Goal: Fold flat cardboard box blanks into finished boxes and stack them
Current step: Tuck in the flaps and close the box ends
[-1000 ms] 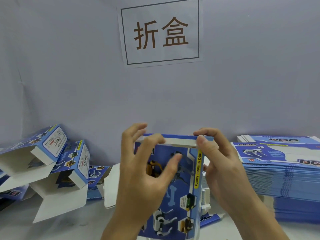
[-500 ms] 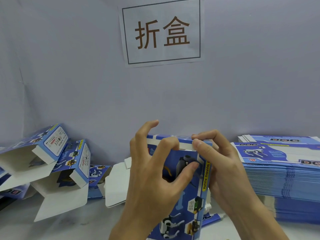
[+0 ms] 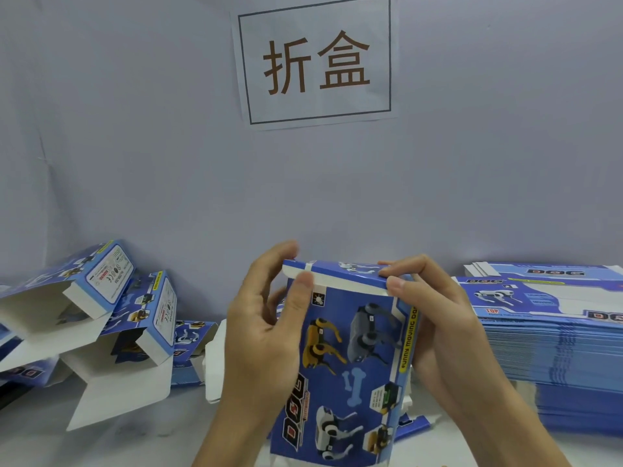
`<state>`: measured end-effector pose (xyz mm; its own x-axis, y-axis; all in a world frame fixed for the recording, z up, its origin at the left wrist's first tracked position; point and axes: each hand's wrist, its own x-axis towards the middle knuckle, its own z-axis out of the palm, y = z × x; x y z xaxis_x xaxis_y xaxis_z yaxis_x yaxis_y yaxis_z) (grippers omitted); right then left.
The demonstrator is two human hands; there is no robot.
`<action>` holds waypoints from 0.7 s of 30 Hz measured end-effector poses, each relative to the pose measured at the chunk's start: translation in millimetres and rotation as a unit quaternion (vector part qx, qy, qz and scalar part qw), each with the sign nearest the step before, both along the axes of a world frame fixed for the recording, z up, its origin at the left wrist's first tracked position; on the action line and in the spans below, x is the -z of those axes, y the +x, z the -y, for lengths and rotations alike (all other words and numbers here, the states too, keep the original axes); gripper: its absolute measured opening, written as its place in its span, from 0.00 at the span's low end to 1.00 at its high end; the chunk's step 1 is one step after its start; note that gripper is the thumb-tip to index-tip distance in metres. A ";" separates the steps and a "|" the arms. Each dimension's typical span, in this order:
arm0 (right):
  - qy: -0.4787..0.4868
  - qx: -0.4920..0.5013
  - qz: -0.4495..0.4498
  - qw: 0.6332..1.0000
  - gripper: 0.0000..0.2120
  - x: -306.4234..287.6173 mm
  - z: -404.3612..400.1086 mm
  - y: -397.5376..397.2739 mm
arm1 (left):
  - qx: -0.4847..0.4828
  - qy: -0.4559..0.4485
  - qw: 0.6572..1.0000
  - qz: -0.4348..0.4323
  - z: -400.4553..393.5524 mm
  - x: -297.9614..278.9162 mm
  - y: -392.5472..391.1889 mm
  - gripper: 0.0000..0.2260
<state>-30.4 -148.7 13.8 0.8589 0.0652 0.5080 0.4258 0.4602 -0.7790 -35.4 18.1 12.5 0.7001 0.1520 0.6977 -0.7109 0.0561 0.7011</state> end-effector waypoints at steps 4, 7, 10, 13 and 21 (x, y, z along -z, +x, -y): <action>-0.013 -0.002 0.004 1.000 0.01 -0.4 -0.1 -1.6 | 0.045 -0.025 0.998 -0.040 -5.6 -1.5 1.4 0.14; -0.022 -0.022 0.005 1.000 0.01 0.1 0.8 -2.8 | 0.084 -0.045 0.993 -0.063 -8.0 -6.9 0.6 0.14; -0.035 -0.039 0.012 0.999 0.02 -0.7 -0.3 -2.9 | 0.111 -0.047 0.989 -0.085 -11.7 -13.3 -0.4 0.16; -0.049 -0.007 0.010 0.999 0.06 -3.7 -1.2 -3.2 | 0.109 -0.038 0.990 -0.083 -10.4 -14.1 -1.2 0.15; -0.002 -0.029 -0.020 0.999 0.03 -4.3 2.5 -5.3 | 0.148 0.019 0.989 -0.024 -15.0 -4.7 -0.5 0.11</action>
<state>-35.7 -151.1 18.1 0.8734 0.1164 0.4729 0.3672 0.4805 -0.7965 -35.8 33.0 17.2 0.7421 -0.0900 0.6643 -0.6334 0.2302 0.7388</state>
